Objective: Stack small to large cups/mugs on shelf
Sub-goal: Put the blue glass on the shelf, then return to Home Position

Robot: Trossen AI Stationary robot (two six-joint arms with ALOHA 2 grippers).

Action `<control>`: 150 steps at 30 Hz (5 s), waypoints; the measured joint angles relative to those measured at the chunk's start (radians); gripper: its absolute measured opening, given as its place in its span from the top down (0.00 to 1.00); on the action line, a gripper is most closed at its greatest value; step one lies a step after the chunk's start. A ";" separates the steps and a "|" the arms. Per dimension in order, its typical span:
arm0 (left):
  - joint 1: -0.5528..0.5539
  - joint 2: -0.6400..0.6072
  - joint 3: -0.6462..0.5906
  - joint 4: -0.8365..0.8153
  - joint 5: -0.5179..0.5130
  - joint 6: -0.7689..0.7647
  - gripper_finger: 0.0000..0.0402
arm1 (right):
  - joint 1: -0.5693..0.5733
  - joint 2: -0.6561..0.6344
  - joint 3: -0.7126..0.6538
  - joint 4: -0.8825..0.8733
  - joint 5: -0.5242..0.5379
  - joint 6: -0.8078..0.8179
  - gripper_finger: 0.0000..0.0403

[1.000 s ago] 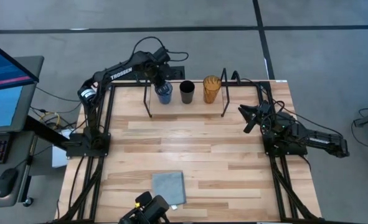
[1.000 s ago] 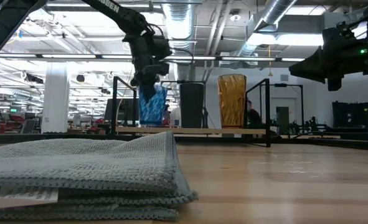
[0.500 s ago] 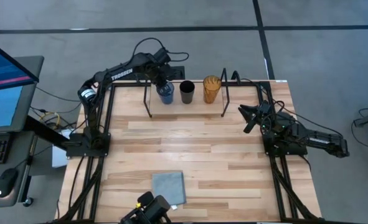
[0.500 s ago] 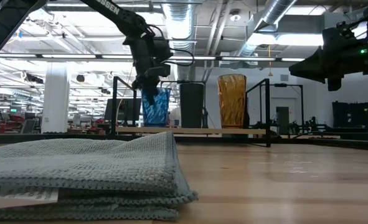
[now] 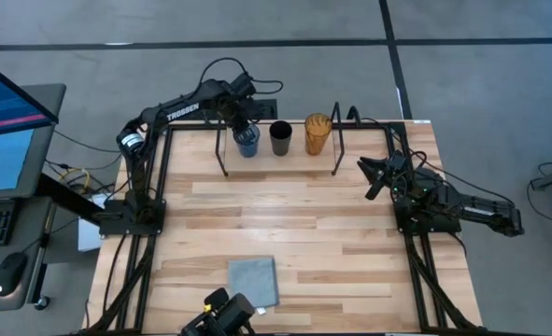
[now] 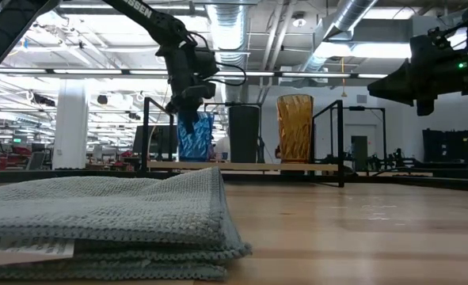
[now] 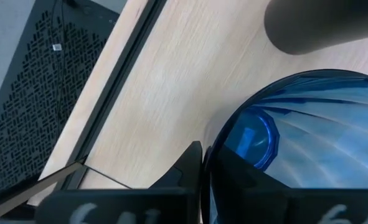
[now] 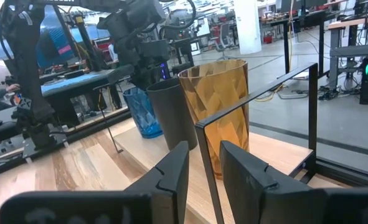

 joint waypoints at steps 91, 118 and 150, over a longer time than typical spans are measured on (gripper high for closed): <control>0.041 -0.929 -0.601 0.738 0.281 -0.095 0.40 | -0.029 -0.002 0.120 0.104 -0.127 -0.147 0.72; 0.147 -1.489 -1.505 1.295 0.129 -0.350 0.40 | -0.626 0.013 0.109 -0.023 -0.607 -0.032 0.72; 0.155 -1.928 -1.641 1.002 0.125 -0.361 0.40 | -0.704 0.010 -0.036 0.275 -0.603 0.022 0.72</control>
